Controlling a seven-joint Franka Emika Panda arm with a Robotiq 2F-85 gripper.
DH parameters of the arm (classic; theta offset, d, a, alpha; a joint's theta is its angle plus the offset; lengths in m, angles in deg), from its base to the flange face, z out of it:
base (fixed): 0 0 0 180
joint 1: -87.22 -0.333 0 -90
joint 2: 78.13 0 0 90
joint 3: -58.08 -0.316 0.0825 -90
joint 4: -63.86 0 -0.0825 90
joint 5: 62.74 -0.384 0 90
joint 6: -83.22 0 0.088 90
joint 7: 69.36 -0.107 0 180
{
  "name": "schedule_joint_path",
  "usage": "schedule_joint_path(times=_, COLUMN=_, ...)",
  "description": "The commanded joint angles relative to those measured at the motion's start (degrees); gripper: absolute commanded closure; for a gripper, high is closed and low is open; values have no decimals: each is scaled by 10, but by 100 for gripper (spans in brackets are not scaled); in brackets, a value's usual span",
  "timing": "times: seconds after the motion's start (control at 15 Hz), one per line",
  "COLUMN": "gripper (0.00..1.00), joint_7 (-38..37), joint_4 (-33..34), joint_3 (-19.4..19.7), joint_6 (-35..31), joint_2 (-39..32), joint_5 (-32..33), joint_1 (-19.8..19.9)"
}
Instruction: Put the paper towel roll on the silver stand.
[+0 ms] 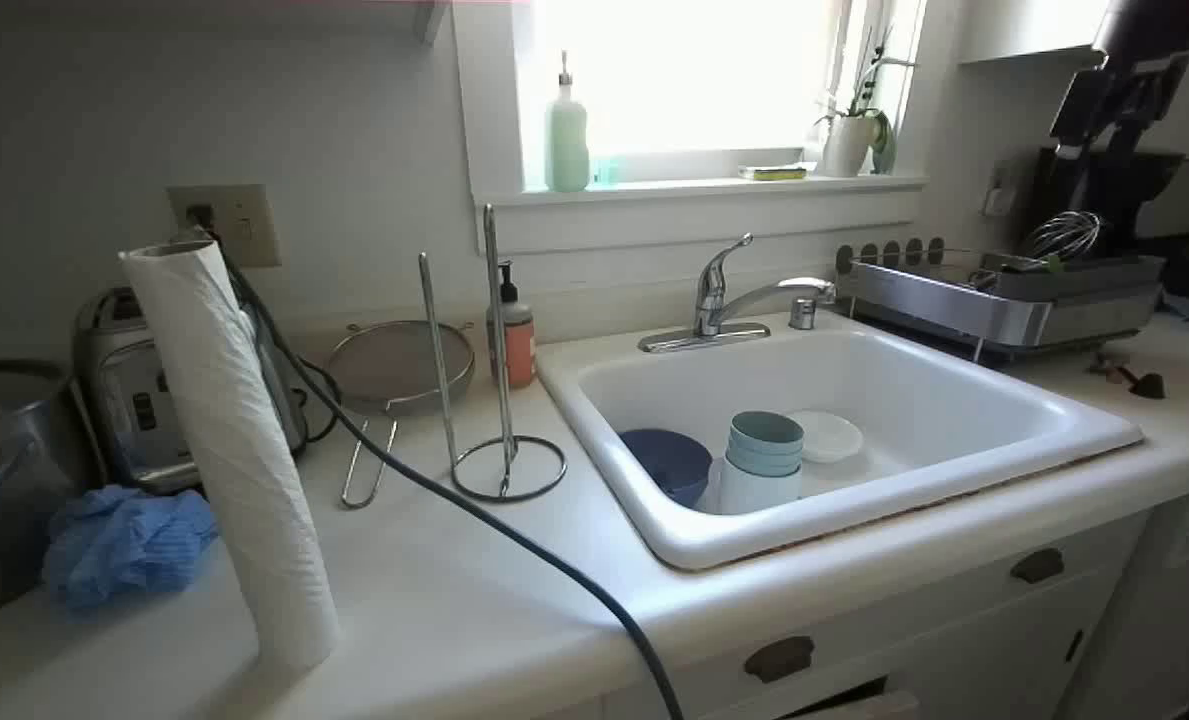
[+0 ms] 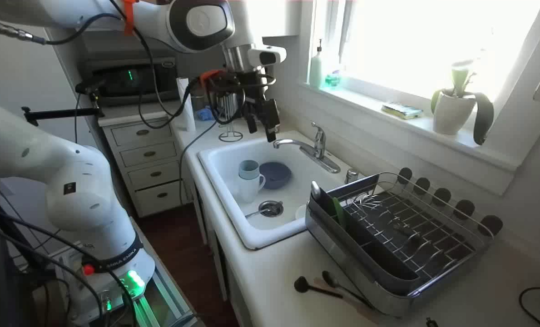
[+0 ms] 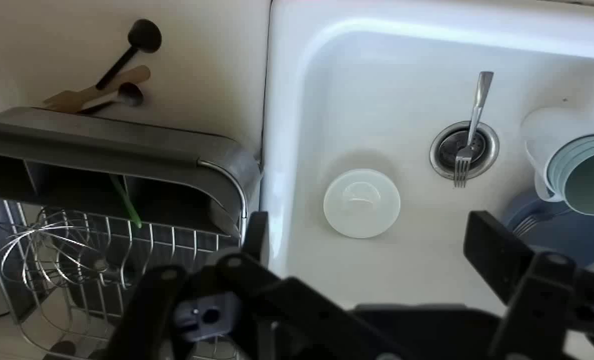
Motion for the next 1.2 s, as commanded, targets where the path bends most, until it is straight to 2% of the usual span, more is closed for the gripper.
schedule_joint_path(times=0.0, gripper=0, joint_7=-1, joint_4=2, joint_3=3, joint_6=2, joint_2=0, joint_5=2, joint_1=-4)
schedule_joint_path(times=0.93, gripper=0, joint_7=-1, joint_4=2, joint_3=3, joint_6=2, joint_2=0, joint_5=2, joint_1=-4)
schedule_joint_path(times=1.13, gripper=0, joint_7=-19, joint_4=52, joint_3=-38, joint_6=33, joint_2=-19, joint_5=3, joint_1=-24)
